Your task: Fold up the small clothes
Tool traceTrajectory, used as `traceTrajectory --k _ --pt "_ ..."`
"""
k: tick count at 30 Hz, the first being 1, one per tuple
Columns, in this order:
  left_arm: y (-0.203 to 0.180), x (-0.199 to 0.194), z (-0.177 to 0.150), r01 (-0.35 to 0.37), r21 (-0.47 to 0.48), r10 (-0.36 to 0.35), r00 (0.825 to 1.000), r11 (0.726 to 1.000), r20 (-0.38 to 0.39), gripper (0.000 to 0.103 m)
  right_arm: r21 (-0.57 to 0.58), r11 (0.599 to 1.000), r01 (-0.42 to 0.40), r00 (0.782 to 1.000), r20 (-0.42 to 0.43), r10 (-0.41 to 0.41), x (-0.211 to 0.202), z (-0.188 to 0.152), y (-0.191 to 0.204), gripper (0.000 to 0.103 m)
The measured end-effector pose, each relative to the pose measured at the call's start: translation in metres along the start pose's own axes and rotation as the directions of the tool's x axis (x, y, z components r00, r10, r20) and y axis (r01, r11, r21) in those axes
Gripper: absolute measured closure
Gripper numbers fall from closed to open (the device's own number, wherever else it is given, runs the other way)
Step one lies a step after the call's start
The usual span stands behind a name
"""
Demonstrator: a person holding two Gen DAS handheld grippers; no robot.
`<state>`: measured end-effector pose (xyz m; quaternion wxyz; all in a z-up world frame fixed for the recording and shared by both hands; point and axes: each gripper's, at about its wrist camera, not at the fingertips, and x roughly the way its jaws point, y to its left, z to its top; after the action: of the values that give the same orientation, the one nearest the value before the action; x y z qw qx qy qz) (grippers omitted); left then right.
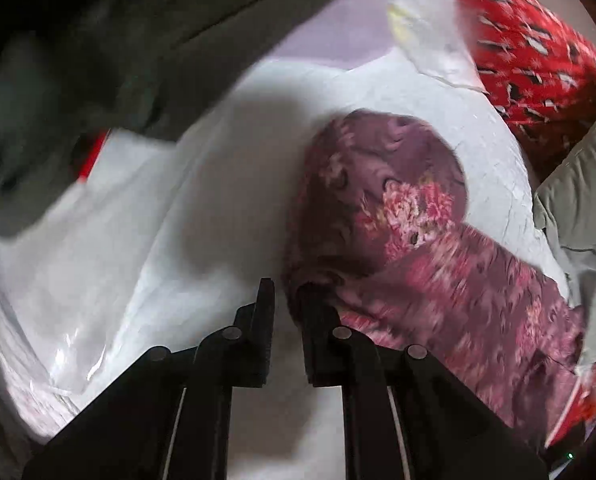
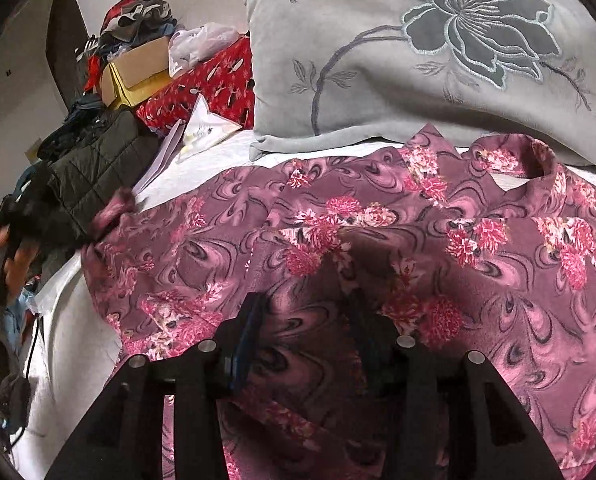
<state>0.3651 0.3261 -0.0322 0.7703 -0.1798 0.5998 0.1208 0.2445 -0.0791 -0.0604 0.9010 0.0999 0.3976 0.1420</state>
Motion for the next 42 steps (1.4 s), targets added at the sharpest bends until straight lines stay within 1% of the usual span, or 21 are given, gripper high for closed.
traceTrajectory --k 3,4,5,7,9,11,13,14,16,18,19,20,21,22,23,27,30,34,35,38,42 --pt "0.001 -0.020 -0.002 0.044 -0.001 -0.044 0.997 0.999 0.064 0.091 -0.004 1.000 0.003 1.000 -0.001 -0.003 0.000 0.000 0.001 0.055" --pt "-0.002 -0.030 -0.001 0.059 0.006 -0.059 0.992 0.998 0.109 0.082 -0.004 1.000 0.003 1.000 0.000 -0.003 0.000 0.000 0.001 0.055" --pt "-0.006 -0.037 0.000 0.060 0.016 -0.061 0.987 0.998 0.146 0.062 -0.004 1.000 0.003 1.000 0.000 -0.003 0.000 0.000 0.001 0.055" --pt "-0.019 -0.045 0.007 0.017 0.055 -0.029 0.975 0.998 0.219 0.033 -0.004 1.000 0.002 1.000 0.000 -0.002 -0.001 0.000 0.001 0.055" --pt "-0.035 -0.044 0.010 -0.013 0.130 -0.019 0.970 0.991 0.243 0.033 -0.003 1.000 0.000 1.000 0.000 0.000 -0.001 0.000 0.001 0.055" --pt "-0.051 -0.035 0.011 -0.036 0.219 -0.014 0.975 0.975 0.220 0.031 -0.002 1.000 -0.002 1.000 0.001 0.002 -0.001 0.000 0.001 0.055" --pt "-0.068 -0.025 0.004 -0.112 0.312 0.039 0.973 0.943 0.229 0.030 0.004 1.000 -0.010 1.000 0.002 0.010 -0.001 0.000 -0.001 0.055" --pt "-0.075 -0.021 -0.001 -0.165 0.359 0.078 0.966 0.919 0.246 0.029 0.007 1.000 -0.014 1.000 0.004 0.014 -0.001 0.000 -0.001 0.055" --pt "-0.088 -0.005 -0.009 -0.302 0.420 0.184 0.937 0.856 0.298 0.028 0.012 1.000 -0.020 1.000 0.005 0.020 -0.002 0.000 -0.002 0.055" --pt "-0.092 0.012 -0.009 -0.437 0.423 0.304 0.888 0.794 0.346 0.029 0.017 1.000 -0.026 1.000 0.007 0.026 -0.002 0.000 -0.003 0.055" --pt "-0.089 0.015 -0.007 -0.445 0.404 0.318 0.883 0.799 0.344 0.042 0.018 0.999 -0.028 1.000 0.007 0.028 -0.002 0.000 -0.003 0.055" --pt "-0.084 0.015 -0.003 -0.404 0.378 0.291 0.901 0.833 0.320 0.056 0.019 0.999 -0.029 1.000 0.007 0.029 -0.002 0.000 -0.003 0.055" --pt "-0.077 0.013 0.004 -0.312 0.333 0.230 0.937 0.890 0.263 0.085 0.020 0.999 -0.030 1.000 0.007 0.030 -0.002 0.000 -0.003 0.055" --pt "-0.071 0.009 0.008 -0.261 0.287 0.196 0.952 0.922 0.237 0.088 0.021 0.999 -0.031 0.999 0.006 0.031 -0.002 0.000 -0.003 0.055" --pt "-0.066 0.003 0.007 -0.233 0.257 0.172 0.956 0.938 0.239 0.088 0.022 0.999 -0.034 0.999 0.006 0.034 -0.002 0.000 -0.004 0.054" --pt "-0.067 -0.031 0.000 -0.125 0.229 0.058 0.959 0.965 0.277 0.091 0.031 0.998 -0.056 0.998 -0.004 0.056 -0.002 0.002 -0.005 0.051" --pt "-0.080 -0.059 -0.013 -0.049 0.240 -0.025 0.955 0.970 0.295 0.091 0.044 0.998 -0.052 0.997 -0.046 0.054 -0.005 0.007 -0.005 0.051" --pt "-0.107 -0.088 -0.035 0.020 0.283 -0.107 0.950 0.959 0.294 0.091 0.080 0.996 -0.029 0.996 -0.082 0.036 -0.021 0.012 -0.009 0.049" --pt "-0.118 -0.096 -0.044 0.035 0.302 -0.128 0.947 0.953 0.293 0.091 0.084 0.996 -0.012 0.996 -0.083 0.019 -0.027 0.011 -0.012 0.044" --pt "-0.147 -0.105 -0.060 0.069 0.344 -0.174 0.943 0.936 0.284 0.091 0.068 0.995 0.070 0.994 -0.084 -0.065 -0.049 0.006 -0.029 0.042" --pt "-0.193 -0.119 -0.087 0.141 0.398 -0.255 0.935 0.906 0.248 0.091 0.062 0.978 0.200 0.975 -0.112 -0.192 -0.079 -0.006 -0.068 0.042"
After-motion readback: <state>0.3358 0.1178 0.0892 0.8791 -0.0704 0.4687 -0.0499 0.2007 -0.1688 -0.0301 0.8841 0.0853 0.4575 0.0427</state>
